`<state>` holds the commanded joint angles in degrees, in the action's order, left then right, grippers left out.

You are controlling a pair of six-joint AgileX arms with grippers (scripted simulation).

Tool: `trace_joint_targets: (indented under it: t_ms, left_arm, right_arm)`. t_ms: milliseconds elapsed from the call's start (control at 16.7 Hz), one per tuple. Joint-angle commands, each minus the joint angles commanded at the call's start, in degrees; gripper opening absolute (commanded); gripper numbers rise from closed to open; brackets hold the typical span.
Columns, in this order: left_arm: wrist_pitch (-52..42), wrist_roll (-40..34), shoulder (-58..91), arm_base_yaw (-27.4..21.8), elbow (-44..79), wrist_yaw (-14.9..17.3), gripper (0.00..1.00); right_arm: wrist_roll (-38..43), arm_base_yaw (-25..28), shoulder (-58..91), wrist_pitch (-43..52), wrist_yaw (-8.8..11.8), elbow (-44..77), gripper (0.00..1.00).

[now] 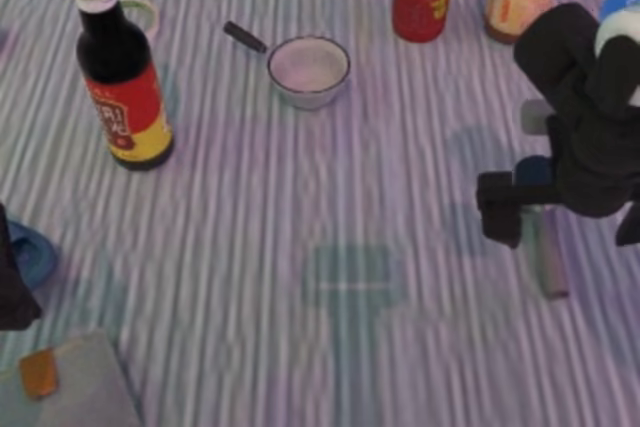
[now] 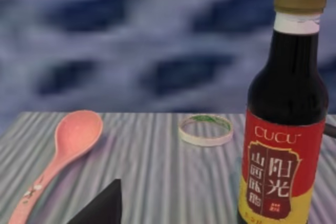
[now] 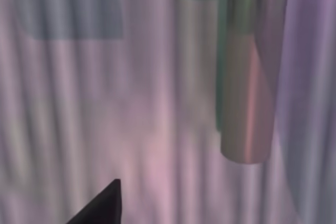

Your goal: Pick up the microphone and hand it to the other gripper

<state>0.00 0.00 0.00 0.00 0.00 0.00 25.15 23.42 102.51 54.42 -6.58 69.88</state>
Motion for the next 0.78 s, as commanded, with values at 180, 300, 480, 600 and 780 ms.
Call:
trace_joint_targets:
  t_ms: [180,300,480,600,780]
  left_arm:
    - [0.0,0.0,0.0,0.0,0.0,0.0,1.0]
    - [0.0,0.0,0.0,0.0,0.0,0.0,1.0]
    - [0.0,0.0,0.0,0.0,0.0,0.0,1.0]
    - [0.0,0.0,0.0,0.0,0.0,0.0,1.0]
    - [0.0,0.0,0.0,0.0,0.0,0.0,1.0]
  right_arm:
    - [-0.5,-0.4,3.0,-5.6,0.0,-2.6,1.0]
    - [-0.8,-0.8,5.9,-11.3,0.0,-5.0,1.0]
    - [-1.4,-1.4,9.7,-18.5,0.0,-8.3,1.0]
    - [-1.5,-1.6,11.0,-20.6,0.0,-9.3,1.0]
    - [-1.5,-1.6,11.1,-20.7,0.0,-9.3,1.0]
